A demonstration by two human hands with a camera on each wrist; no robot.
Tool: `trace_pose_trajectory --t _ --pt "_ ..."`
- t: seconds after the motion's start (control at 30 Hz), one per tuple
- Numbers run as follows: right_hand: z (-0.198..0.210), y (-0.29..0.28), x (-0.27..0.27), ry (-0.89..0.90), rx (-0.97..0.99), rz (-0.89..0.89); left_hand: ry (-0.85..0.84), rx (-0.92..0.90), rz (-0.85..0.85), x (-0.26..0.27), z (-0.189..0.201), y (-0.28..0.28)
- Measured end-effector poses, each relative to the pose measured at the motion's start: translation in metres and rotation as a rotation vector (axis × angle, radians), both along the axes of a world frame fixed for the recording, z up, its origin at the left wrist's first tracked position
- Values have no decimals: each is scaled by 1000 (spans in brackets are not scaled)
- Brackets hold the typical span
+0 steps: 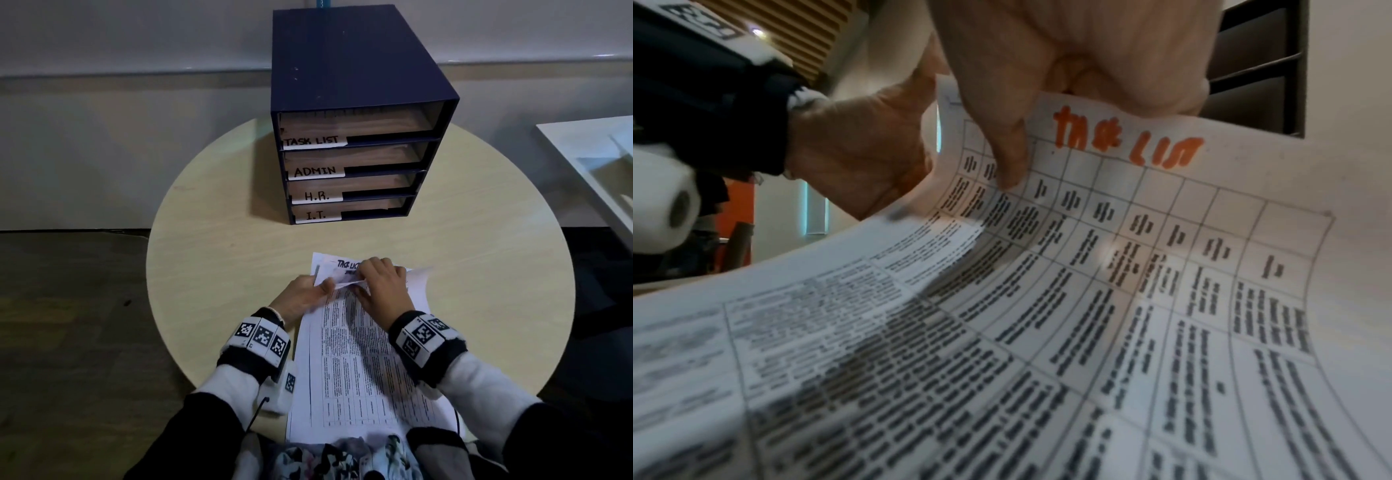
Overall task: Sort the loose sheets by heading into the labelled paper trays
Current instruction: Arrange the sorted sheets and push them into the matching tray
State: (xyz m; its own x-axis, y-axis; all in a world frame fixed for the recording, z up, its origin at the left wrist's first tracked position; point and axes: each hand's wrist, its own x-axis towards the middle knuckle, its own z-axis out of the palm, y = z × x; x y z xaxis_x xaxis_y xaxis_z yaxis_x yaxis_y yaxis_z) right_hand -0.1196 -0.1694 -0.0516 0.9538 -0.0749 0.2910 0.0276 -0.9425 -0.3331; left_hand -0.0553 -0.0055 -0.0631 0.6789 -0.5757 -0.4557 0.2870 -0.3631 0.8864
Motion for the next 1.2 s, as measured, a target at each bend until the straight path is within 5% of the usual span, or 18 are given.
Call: trace_pose_trajectory --t 0.13,0.2,0.33,0.4,0.5,0.87,0.97,1.2 --pt "14 -6 5 165 211 -45 -4 -35 -13 -12 31 -16" --pt "18 -9 4 145 332 -40 -169 66 68 -13 32 -26" --pt "20 -35 3 34 416 -396 -337 130 251 -5 42 -33" --pt "22 -57 1 71 637 -530 -297 26 338 4 55 -29" --pt "23 -76 -4 165 1093 -459 -308 -125 412 14 77 -26" --pt "119 -59 15 -625 884 -150 -641 -506 594 27 179 -35" --pt "115 -49 10 -603 1032 -129 -557 -525 549 24 166 -31" --pt "75 -54 12 -475 1097 -296 -204 -210 419 18 90 -25"
